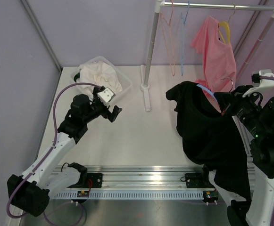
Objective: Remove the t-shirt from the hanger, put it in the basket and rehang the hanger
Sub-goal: Grab a hanger with a tshirt on it with the right arm, then remove the tshirt from the hanger
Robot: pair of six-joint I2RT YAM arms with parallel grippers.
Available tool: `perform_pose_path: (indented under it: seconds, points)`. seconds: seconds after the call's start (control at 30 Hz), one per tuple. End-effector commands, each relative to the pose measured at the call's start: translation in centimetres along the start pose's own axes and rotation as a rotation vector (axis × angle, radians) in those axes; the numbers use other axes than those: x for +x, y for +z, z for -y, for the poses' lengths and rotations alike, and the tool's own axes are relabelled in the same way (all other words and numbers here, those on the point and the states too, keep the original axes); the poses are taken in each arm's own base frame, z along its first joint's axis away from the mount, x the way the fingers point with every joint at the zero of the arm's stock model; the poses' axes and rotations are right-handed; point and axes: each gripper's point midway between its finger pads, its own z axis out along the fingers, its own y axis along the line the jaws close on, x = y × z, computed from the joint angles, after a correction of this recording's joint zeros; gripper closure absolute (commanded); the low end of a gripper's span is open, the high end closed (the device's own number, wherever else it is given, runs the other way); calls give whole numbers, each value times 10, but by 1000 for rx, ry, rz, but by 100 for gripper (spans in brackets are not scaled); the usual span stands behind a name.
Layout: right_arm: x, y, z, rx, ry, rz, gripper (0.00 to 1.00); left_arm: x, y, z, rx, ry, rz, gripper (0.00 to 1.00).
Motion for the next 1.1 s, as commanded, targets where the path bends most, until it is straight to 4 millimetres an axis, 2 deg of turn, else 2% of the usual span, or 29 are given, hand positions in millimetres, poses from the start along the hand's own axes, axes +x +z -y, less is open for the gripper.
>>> perform_pose_path:
  seconds: [0.0, 0.13, 0.3, 0.47, 0.53, 0.87, 1.07]
  points:
    - [-12, 19, -30, -196, -23, 10, 100, -25, -7, 12, 61, 57, 116, 1]
    - [-18, 24, -51, -332, -30, 15, 100, -32, -16, 16, 61, 73, 163, 1]
    - [-20, 24, -59, -385, -42, 35, 100, -43, -24, 13, 28, 61, 208, 1]
    - [-30, 25, -68, -439, -36, 68, 100, -54, -28, 7, -3, 2, 213, 1]
    - [-32, 28, -69, -451, -35, 73, 100, -51, -29, 7, -10, -11, 197, 1]
    - [-40, 67, -67, -479, 11, 65, 100, -52, -36, 6, -35, -1, 220, 1]
    - [-42, 84, -77, -486, 24, 63, 100, -55, -37, 2, -51, 4, 235, 1]
